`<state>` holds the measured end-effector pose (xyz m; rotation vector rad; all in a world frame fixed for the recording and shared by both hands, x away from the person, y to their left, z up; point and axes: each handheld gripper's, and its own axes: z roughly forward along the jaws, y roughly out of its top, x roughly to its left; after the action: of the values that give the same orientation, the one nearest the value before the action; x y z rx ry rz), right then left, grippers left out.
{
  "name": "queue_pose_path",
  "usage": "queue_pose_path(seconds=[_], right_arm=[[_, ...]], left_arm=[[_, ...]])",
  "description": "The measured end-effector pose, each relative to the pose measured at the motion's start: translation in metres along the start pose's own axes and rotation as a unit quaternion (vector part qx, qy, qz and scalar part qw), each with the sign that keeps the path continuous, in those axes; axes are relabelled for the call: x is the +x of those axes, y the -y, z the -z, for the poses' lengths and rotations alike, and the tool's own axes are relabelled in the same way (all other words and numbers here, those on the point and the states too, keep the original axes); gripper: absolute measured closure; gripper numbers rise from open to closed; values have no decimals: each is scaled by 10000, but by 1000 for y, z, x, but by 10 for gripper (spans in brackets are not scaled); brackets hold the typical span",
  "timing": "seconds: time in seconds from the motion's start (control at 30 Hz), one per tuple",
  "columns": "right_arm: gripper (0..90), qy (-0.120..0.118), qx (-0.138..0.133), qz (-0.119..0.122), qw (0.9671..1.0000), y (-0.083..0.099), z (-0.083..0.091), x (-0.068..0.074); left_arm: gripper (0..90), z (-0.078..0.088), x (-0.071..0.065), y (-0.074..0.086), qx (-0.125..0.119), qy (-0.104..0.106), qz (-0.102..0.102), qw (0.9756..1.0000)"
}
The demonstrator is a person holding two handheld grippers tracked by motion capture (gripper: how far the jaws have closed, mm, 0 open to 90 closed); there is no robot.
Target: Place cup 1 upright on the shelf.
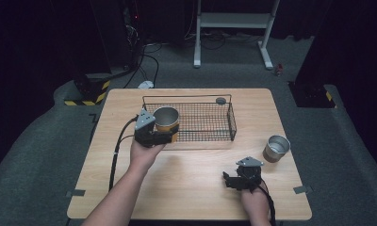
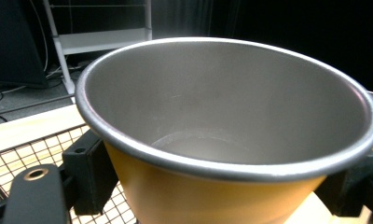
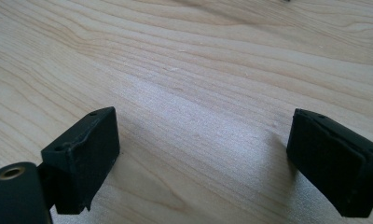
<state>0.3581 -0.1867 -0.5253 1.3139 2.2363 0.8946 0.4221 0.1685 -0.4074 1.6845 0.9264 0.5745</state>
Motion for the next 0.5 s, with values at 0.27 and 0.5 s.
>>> queue_pose_path(seconds=[0.27,0.5], right_arm=[[92,3,-1,3,10000,0,0,0],[94,11,-6,6,10000,0,0,0]], left_arm=[[156,-3,2,-6,-63,-23,-12,10000],[156,-7,2,-12,-78,-25,-4,10000]])
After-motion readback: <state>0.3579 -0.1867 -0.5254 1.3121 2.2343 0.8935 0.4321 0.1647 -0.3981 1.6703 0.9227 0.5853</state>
